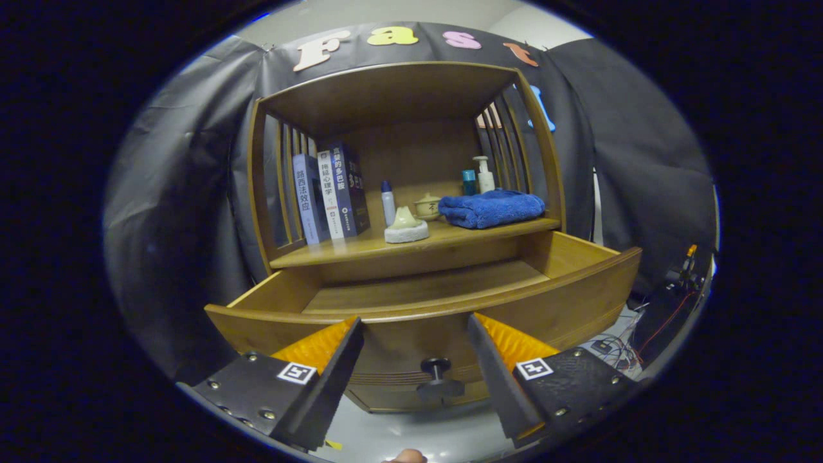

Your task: Pull open the drawer, take out the items inside it, and place them on the countertop above the cabinet.

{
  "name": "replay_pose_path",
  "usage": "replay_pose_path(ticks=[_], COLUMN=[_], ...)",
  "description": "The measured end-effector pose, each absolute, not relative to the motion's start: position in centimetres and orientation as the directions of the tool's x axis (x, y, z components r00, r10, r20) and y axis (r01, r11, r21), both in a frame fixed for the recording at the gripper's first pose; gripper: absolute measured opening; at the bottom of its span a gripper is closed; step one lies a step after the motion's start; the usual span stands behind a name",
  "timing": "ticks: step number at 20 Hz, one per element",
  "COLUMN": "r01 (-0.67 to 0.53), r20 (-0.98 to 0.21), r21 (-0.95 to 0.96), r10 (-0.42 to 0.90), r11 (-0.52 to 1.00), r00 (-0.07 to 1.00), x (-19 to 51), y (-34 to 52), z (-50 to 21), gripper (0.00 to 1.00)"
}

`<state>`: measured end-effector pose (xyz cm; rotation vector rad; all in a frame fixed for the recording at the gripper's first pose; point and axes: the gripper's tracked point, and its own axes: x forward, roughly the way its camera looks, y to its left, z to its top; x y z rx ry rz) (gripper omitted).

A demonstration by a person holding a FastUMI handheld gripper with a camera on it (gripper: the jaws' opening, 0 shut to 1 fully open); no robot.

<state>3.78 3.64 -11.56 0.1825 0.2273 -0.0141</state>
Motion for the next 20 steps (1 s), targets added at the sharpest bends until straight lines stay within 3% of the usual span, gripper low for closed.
replay_pose_path(ticks=[20], r01=[0.015], r20=[-0.255], r21=[0.146], r10=[0.023], r11=[0.989], r00=[0.967], x=[6.2], y=[3.7], z=[-11.0], gripper=[0.99])
